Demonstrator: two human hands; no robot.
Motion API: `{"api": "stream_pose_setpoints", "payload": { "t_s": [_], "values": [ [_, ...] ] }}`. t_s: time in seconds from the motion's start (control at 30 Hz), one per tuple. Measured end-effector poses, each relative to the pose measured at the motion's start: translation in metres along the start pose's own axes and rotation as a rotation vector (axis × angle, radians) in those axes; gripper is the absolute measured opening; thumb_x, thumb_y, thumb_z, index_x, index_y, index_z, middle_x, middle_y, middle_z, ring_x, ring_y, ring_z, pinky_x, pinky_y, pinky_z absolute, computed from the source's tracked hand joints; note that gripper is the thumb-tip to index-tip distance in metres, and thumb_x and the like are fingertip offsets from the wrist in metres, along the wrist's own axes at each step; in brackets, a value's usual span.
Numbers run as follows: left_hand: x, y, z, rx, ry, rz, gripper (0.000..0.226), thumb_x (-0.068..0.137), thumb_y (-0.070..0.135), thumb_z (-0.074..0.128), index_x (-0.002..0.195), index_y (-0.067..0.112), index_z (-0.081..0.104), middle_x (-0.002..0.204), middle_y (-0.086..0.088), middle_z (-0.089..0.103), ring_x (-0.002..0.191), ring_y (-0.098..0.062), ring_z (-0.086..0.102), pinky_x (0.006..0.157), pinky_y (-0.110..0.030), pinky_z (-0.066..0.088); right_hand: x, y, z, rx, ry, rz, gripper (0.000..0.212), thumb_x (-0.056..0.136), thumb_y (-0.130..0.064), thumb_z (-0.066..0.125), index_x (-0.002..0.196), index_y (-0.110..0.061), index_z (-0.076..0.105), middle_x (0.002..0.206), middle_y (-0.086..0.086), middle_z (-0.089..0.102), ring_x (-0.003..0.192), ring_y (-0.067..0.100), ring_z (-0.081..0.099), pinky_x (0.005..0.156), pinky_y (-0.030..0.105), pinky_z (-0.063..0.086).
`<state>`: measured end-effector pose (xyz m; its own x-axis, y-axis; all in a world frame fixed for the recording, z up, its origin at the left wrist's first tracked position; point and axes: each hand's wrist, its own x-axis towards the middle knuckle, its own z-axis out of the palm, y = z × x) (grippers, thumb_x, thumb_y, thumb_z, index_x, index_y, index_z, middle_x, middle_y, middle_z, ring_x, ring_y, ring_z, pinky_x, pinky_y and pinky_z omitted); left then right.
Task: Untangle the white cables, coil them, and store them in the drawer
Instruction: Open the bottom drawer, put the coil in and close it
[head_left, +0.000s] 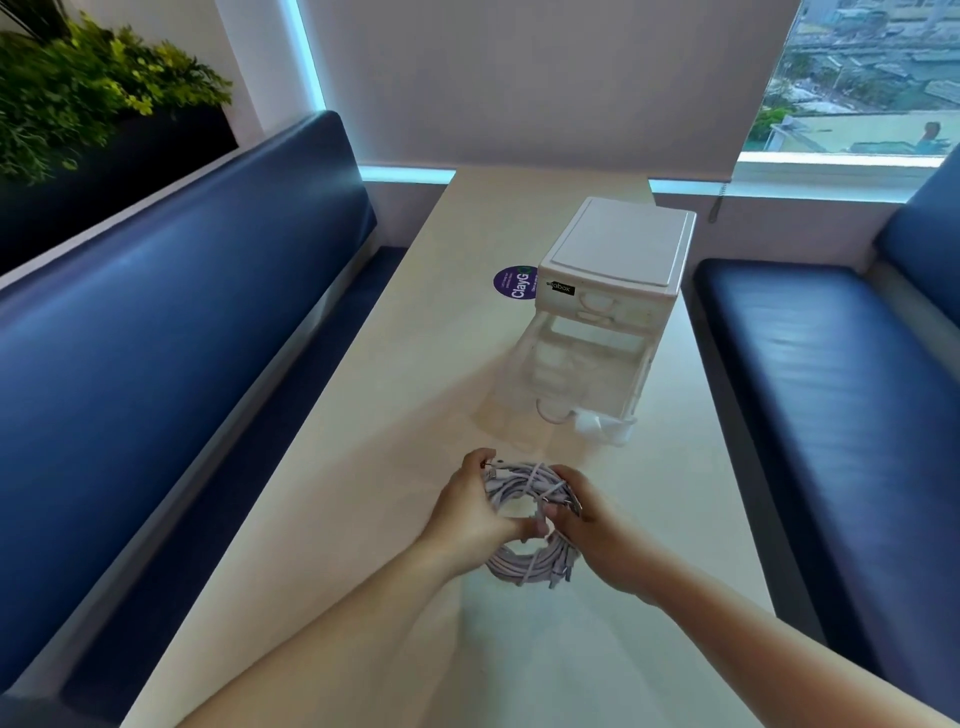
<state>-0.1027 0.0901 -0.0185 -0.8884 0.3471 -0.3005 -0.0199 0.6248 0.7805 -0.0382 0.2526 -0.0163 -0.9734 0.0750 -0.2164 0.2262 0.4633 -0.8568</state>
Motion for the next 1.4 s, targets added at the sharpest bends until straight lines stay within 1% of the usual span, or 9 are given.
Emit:
{"api": "stream_pose_setpoints", "payload": {
  "t_s": [0.17, 0.3, 0.5, 0.57, 0.67, 0.83, 1.03, 1.2, 1.4],
  "values": [
    [-0.014, 0.024, -0.030, -0.063, -0.013, 0.145, 0.118, 0.053, 0.056, 0.089, 0.149, 0.035, 0.024, 0.142, 0.008, 0.042, 0.119, -0.013, 0.056, 0.105, -0.036, 0.045, -0.009, -0.026, -0.013, 0.100, 0.035, -0.100, 0.038, 0.096, -0.024, 0.053, 0.117, -0.054, 0.041, 0.119, -0.008, 0.061, 0.110, 0.013, 0.059, 0.099, 0.038, 0.046],
    [-0.018, 0.054, -0.053, -0.115, -0.020, 0.214, 0.103, 0.061, 0.057, 0.085, 0.145, 0.033, 0.032, 0.140, 0.006, 0.048, 0.124, -0.010, 0.051, 0.106, -0.034, 0.044, -0.009, -0.052, -0.030, 0.188, 0.089, -0.163, 0.029, 0.095, -0.025, 0.055, 0.111, -0.045, 0.044, 0.104, -0.001, 0.065, 0.089, 0.019, 0.067, 0.081, 0.040, 0.053],
    [-0.007, 0.109, -0.072, -0.380, -0.080, 0.074, 0.034, 0.102, 0.045, 0.042, 0.133, 0.032, 0.044, 0.113, 0.002, 0.062, 0.088, -0.010, 0.062, 0.066, -0.027, 0.046, 0.002, -0.086, -0.067, 0.116, 0.269, -0.255, 0.022, 0.094, -0.026, 0.055, 0.114, -0.034, 0.050, 0.115, -0.002, 0.046, 0.091, 0.013, 0.061, 0.060, 0.012, 0.046],
    [0.002, 0.120, -0.073, -0.423, -0.066, 0.070, 0.026, 0.106, 0.035, 0.036, 0.129, 0.033, 0.048, 0.111, 0.002, 0.063, 0.084, -0.010, 0.063, 0.060, -0.024, 0.045, 0.008, -0.092, -0.079, 0.119, 0.284, -0.241, 0.019, 0.095, -0.024, 0.055, 0.113, -0.030, 0.054, 0.112, -0.002, 0.048, 0.086, 0.008, 0.061, 0.056, 0.010, 0.044],
    [0.017, 0.131, -0.070, -0.455, -0.042, 0.082, 0.021, 0.106, 0.026, 0.039, 0.112, 0.034, 0.057, 0.103, 0.002, 0.066, 0.084, -0.014, 0.063, 0.060, -0.025, 0.046, 0.019, -0.095, -0.091, 0.093, 0.322, -0.228, 0.015, 0.093, -0.027, 0.059, 0.105, -0.036, 0.056, 0.110, -0.003, 0.053, 0.094, 0.020, 0.062, 0.064, 0.022, 0.048],
    [0.048, 0.147, -0.063, -0.518, 0.048, 0.121, 0.020, 0.102, 0.012, 0.043, 0.099, 0.023, 0.060, 0.090, 0.000, 0.065, 0.072, -0.012, 0.059, 0.056, -0.024, 0.047, 0.039, -0.095, -0.101, 0.060, 0.367, -0.209, 0.018, 0.092, -0.024, 0.060, 0.105, -0.035, 0.053, 0.112, 0.000, 0.052, 0.097, 0.023, 0.061, 0.062, 0.022, 0.050],
    [0.083, 0.163, -0.051, -0.519, 0.094, 0.117, 0.023, 0.097, 0.004, 0.045, 0.091, 0.022, 0.059, 0.099, -0.005, 0.066, 0.083, -0.016, 0.059, 0.065, -0.024, 0.049, 0.058, -0.090, -0.112, -0.029, 0.466, -0.211, 0.018, 0.092, -0.025, 0.059, 0.107, -0.034, 0.052, 0.116, 0.001, 0.054, 0.099, 0.021, 0.059, 0.082, 0.038, 0.054],
    [0.106, 0.160, -0.038, -0.535, 0.133, 0.041, 0.027, 0.095, 0.001, 0.042, 0.086, 0.021, 0.058, 0.097, -0.007, 0.066, 0.084, -0.020, 0.059, 0.069, -0.031, 0.051, 0.061, -0.076, -0.112, -0.299, 0.361, -0.197, 0.062, 0.088, -0.044, 0.061, 0.141, -0.022, 0.039, 0.135, -0.003, 0.045, 0.121, 0.014, 0.046, 0.097, 0.021, 0.035],
    [0.115, 0.162, -0.029, -0.406, 0.108, 0.004, 0.020, 0.097, 0.012, 0.039, 0.096, 0.023, 0.056, 0.105, -0.006, 0.066, 0.082, -0.021, 0.059, 0.084, -0.039, 0.054, 0.064, -0.063, -0.102, -0.477, 0.366, -0.151, 0.080, 0.087, -0.057, 0.053, 0.149, -0.020, 0.020, 0.149, -0.005, 0.021, 0.134, 0.017, 0.032, 0.112, 0.034, 0.026]
  ]
}}
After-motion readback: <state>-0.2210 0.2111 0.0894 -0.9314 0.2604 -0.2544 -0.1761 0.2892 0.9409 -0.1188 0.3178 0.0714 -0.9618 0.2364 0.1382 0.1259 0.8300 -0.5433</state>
